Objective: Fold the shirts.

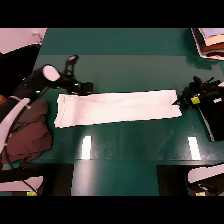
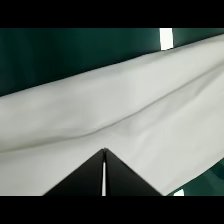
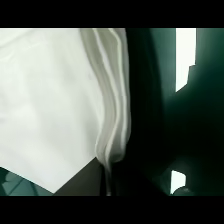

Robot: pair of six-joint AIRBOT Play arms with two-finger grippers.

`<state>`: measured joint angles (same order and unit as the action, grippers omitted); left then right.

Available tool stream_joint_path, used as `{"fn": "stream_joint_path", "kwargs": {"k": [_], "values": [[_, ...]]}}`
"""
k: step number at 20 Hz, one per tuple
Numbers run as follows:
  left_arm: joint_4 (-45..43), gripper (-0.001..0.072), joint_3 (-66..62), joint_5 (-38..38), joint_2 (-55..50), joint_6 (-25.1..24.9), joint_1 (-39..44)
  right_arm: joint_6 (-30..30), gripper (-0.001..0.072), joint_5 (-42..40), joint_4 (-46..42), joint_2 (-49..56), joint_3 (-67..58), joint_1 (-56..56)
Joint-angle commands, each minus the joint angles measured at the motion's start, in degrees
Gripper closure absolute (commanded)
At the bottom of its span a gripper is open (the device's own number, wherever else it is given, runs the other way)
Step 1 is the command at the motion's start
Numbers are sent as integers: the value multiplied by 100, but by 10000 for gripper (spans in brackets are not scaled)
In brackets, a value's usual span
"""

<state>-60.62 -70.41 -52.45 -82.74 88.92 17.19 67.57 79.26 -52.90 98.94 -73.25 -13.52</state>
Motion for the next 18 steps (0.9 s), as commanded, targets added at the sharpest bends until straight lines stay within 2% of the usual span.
{"fn": "stream_joint_path", "kwargs": {"k": [1, 9, 12, 18], "values": [[245, 687, -535, 146, -758, 70, 520, 20, 691, 444, 234, -341, -621, 306], [278, 687, -1943, -66, -2293, 87, 1423, 605, 691, 243, 540, -1799, -2157, 1794], [262, 687, -1978, -79, -2367, 125, 1447, 708, 691, 164, 949, -1832, -2621, 2345], [-9, 688, -1985, -236, -2280, 114, 1370, 743, 691, -129, 997, -1602, -3220, 3298]]}}
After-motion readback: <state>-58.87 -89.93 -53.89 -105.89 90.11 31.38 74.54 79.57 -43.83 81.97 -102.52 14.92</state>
